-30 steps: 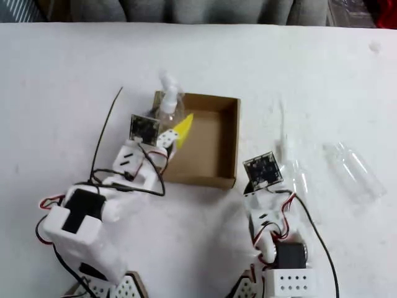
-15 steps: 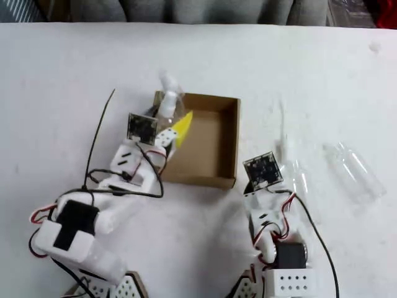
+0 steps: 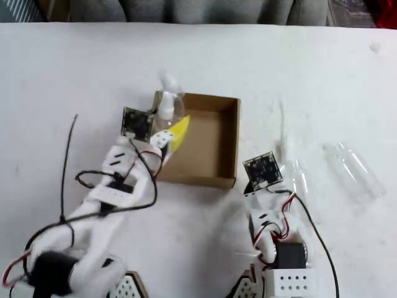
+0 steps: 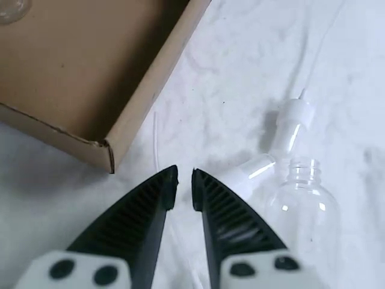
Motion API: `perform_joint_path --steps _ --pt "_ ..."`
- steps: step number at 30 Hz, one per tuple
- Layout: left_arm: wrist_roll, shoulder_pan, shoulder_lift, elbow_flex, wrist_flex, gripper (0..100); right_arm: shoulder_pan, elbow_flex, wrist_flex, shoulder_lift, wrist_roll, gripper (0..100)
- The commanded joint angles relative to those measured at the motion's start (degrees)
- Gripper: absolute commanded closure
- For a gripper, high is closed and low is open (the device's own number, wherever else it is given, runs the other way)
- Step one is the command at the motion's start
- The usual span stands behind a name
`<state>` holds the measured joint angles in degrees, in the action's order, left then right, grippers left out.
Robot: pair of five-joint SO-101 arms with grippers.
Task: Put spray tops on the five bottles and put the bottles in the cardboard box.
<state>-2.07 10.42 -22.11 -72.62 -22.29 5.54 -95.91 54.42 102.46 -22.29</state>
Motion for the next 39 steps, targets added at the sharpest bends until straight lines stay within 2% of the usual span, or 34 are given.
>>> perform_joint_path --steps 1,16,28,31,39 --pt "-0.26 -0.22 -8.92 0.44 10.46 74 -0.57 -0.7 -1.1 0.66 -0.53 98.4" --pt "-0.26 -0.57 -33.19 0.35 46.24 74 -0.57 -0.7 -1.1 0.66 -0.53 98.4" --pt "-0.35 -2.51 -43.56 0.35 71.12 74 -0.57 -0.88 -0.92 0.66 -0.53 98.4" --pt "-0.26 -6.46 -44.18 -0.97 74.2 74 -0.57 -0.88 -0.92 0.66 -0.53 98.4" --pt "-0.26 -18.15 -44.18 -8.18 74.2 74 -0.66 -0.88 -1.01 0.66 -0.53 98.4"
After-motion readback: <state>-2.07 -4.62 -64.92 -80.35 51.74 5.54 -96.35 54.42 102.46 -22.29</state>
